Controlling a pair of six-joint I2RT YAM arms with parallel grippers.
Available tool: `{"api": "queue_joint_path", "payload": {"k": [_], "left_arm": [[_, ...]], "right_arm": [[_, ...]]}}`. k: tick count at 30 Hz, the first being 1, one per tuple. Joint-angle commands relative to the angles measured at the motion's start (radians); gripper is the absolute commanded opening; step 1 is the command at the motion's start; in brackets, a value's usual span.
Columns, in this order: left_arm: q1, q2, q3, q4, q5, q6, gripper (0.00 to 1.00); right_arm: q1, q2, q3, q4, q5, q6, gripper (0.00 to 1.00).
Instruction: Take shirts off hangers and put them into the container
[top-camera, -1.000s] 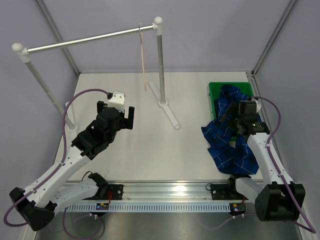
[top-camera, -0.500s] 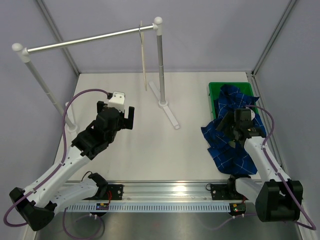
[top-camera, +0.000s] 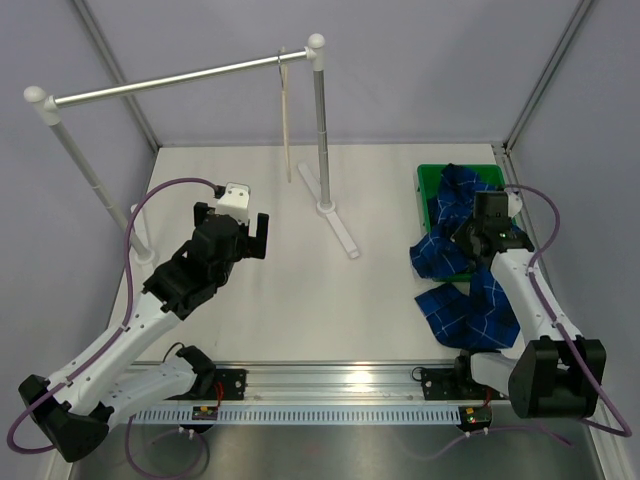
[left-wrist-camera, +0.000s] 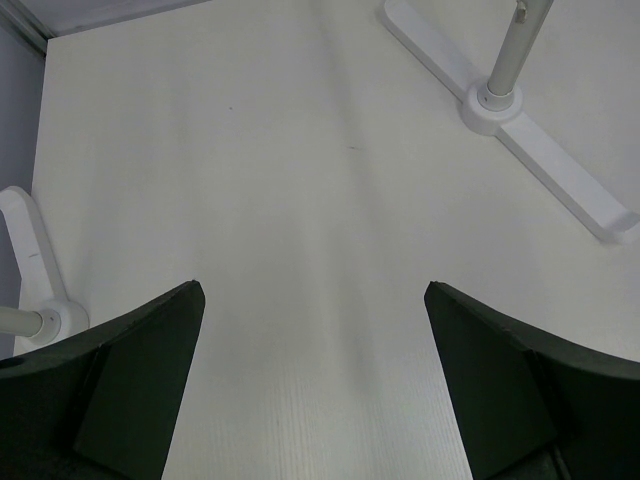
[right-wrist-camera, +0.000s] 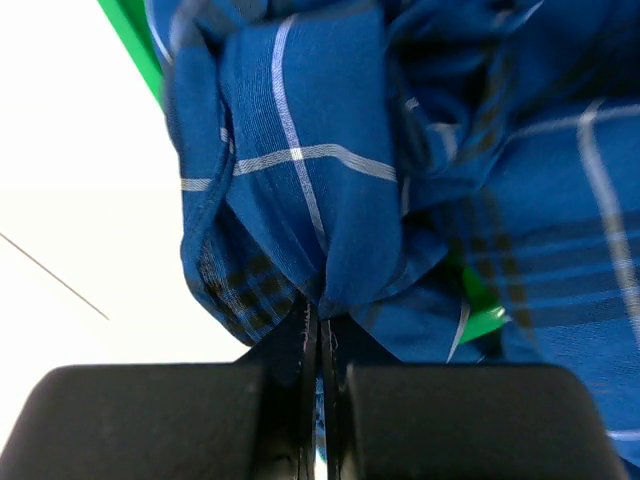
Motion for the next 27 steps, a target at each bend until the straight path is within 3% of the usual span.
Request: {"api": "queue_joint_path", "payload": {"k": [1,6,16,27], "left_arm": [[0.003,0.002,-0.002,0.022,-0.008,0.000,0.99],[0.003,0.005,-0.002,0.022,-0.013,0.000,0.99],[0.003,0.006,-0.002,0.023,-0.010,0.002,0.99],[0.003,0.008,-0.003,0.023,-0.005,0.000,0.99]], "right_arm": [[-0.052,-0.007,0.144,0.001,0.106,0.008,0.00],[-0.104,0.083,0.285,0.007,0.222,0.023,0.00],[-0.247,0.274,0.362,0.054,0.258,0.046,0.00],[-0.253,0.467,0.281,0.057,0.005,0.002,0.00]]}}
